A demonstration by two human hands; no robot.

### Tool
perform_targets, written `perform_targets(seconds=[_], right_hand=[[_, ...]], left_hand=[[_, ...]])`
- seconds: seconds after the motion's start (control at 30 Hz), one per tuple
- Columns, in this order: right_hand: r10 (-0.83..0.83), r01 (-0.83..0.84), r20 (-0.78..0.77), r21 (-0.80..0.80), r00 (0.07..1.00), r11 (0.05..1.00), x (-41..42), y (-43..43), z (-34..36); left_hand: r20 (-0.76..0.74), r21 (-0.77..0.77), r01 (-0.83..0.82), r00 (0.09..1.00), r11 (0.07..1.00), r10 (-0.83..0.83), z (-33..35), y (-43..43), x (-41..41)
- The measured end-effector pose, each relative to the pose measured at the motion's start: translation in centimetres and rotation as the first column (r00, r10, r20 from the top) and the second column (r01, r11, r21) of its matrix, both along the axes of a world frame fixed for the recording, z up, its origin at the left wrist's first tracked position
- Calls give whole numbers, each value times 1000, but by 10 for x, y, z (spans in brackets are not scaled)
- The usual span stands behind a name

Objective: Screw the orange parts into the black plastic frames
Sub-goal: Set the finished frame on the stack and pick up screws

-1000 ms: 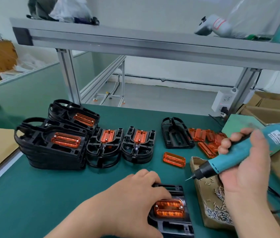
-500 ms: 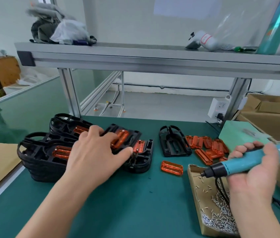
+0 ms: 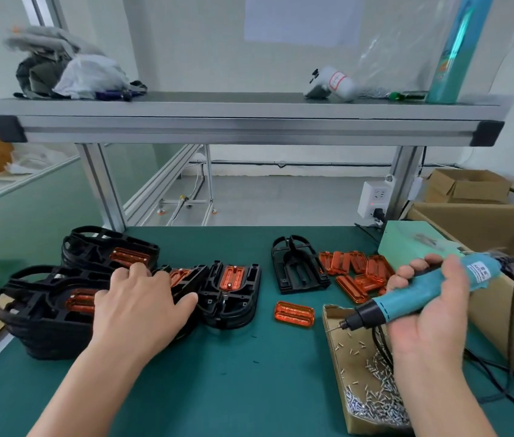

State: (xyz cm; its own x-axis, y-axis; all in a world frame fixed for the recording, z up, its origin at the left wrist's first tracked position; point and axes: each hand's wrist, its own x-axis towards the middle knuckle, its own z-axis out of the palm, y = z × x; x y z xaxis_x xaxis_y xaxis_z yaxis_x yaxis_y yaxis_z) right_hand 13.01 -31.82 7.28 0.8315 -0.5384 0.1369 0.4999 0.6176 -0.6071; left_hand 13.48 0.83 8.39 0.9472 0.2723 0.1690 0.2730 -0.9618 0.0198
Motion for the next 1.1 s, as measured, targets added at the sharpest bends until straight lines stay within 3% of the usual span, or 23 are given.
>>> perform_targets(seconds=[0.4, 0.5, 0.6, 0.77, 0.87, 0.97, 1.1], right_hand=[[-22, 22, -37, 3, 999, 1000, 1, -7, 1], [-32, 38, -52, 101, 998, 994, 9, -11, 0], [-22, 27, -50, 113, 998, 993, 14, -17, 0], [-32, 36, -49, 101, 998, 994, 12, -20, -1], [-5, 7, -56, 34, 998, 999, 10, -21, -6], [7, 0, -95, 72, 995, 997, 14, -24, -5], [24, -12, -126, 97, 992, 995, 18, -26, -4]], left_hand=[[16, 20, 73, 997, 997, -73, 9, 8, -3], [109, -20, 186, 977, 982, -183, 13, -4, -1], [175, -16, 398, 904, 917, -389, 21, -31, 11], [12, 121, 635, 767, 763, -641, 18, -100, 67], [-141, 182, 678, 734, 712, -664, 8, -132, 101], [-258, 237, 696, 718, 678, -646, -4, -148, 125], [-272, 267, 693, 720, 669, -638, -16, -156, 142]])
